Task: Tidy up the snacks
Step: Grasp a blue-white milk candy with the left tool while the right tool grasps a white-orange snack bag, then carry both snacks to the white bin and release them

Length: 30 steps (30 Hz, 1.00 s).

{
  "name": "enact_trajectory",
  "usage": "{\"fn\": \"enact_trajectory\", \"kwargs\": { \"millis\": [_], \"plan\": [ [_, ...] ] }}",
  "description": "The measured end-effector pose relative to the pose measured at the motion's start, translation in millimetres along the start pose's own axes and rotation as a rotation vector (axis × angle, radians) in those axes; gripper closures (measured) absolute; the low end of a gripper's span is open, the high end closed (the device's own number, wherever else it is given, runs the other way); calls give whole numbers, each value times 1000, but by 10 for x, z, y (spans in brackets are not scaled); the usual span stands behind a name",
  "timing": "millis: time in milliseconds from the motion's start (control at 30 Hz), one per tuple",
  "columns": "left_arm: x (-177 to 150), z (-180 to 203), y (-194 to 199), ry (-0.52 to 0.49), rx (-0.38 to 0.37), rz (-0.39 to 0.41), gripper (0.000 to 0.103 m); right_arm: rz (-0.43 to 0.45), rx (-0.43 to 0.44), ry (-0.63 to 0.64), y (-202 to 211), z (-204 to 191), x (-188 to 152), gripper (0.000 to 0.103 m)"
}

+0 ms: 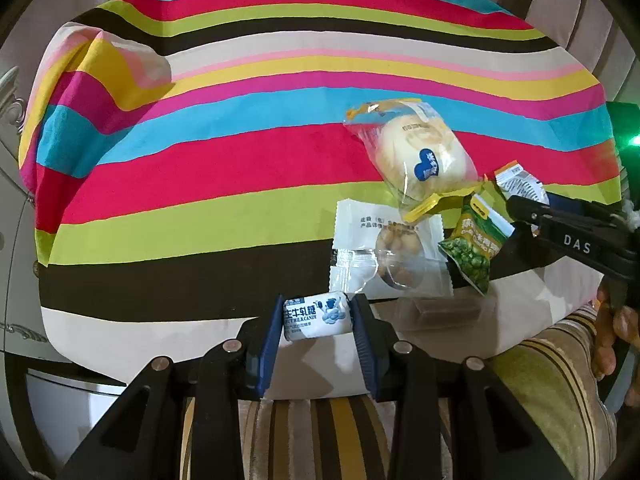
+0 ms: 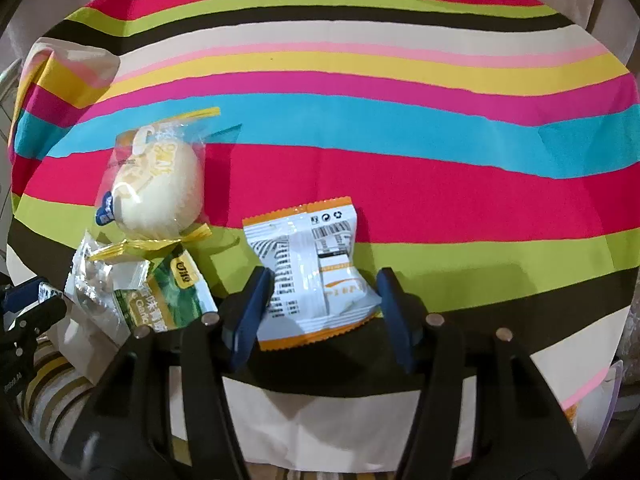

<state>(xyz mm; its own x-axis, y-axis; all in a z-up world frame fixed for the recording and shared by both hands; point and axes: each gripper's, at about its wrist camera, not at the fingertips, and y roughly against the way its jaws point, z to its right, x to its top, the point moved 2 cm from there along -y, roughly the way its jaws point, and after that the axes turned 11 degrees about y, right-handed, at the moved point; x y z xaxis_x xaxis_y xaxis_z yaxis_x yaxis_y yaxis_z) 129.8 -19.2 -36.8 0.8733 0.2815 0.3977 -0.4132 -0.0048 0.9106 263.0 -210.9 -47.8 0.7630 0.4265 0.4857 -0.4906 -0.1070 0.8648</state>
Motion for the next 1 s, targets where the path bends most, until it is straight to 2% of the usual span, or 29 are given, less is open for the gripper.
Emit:
{"fn": "enact_trajectory", "kwargs": {
  "millis": [333, 567, 667, 767, 1000],
  "plan": [
    [2, 6, 22, -11, 11, 10, 67, 45, -17, 13, 205, -94, -93, 44],
    [17, 90, 212, -40, 29, 63, 67, 80, -18, 10, 467, -38, -282, 44],
    [45, 124, 316, -43, 13, 77, 67, 97, -13, 1, 579, 26, -298, 44],
    [58, 239, 405, -55, -14, 82, 67, 126, 0, -12, 720, 67, -360, 44],
    [-6, 808, 563, -169, -82, 98, 67, 165, 7, -56, 1029, 280, -561, 44]
  ]
}}
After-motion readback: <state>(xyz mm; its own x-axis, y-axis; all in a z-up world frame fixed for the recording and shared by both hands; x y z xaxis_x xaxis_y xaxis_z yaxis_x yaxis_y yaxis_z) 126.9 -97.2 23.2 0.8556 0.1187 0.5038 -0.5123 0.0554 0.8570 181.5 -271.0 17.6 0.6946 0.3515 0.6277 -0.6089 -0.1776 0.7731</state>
